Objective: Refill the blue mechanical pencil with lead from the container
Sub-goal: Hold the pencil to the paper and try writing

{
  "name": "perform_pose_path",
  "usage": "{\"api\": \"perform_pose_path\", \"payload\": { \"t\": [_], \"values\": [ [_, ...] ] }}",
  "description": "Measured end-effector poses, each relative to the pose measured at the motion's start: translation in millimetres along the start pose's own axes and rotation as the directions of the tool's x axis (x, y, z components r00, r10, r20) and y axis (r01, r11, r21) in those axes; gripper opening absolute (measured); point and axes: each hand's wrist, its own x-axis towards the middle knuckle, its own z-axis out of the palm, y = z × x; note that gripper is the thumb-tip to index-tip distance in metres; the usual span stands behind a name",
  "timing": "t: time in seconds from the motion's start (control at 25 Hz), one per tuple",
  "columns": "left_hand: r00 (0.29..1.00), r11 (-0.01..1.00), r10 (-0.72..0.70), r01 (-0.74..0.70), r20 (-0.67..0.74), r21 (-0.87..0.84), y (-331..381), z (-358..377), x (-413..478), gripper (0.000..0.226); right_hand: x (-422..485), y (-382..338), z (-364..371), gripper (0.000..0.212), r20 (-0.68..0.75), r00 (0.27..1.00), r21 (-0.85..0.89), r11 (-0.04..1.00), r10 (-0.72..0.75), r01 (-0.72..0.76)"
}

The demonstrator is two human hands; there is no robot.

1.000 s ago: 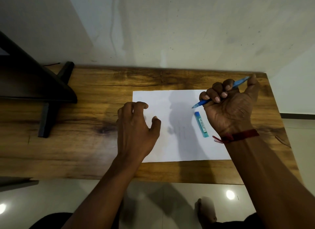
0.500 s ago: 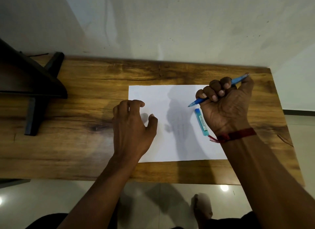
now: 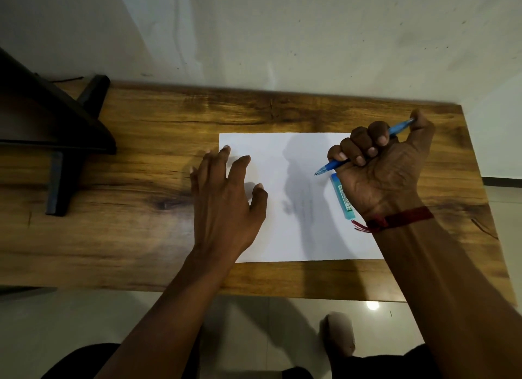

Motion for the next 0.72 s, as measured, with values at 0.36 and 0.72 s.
{"api": "perform_pose_path", "payload": {
  "t": [0.36,0.72],
  "values": [
    [0.987,0.985,0.038,-0.064,0.156,0.162,-6.6,9.1,-0.2,0.06,-3.5,-6.0,0.8,0.051,0.028,0.999,0.045,0.998,0.03,-0.031],
    [0.99,0.994,0.026,-0.04,0.137,0.098,0.7,6.7,-0.4,0.061,-3.0,-8.4,-1.6,0.048,-0.021,1.0,0.027,1.0,0.015,-0.015]
  ]
}}
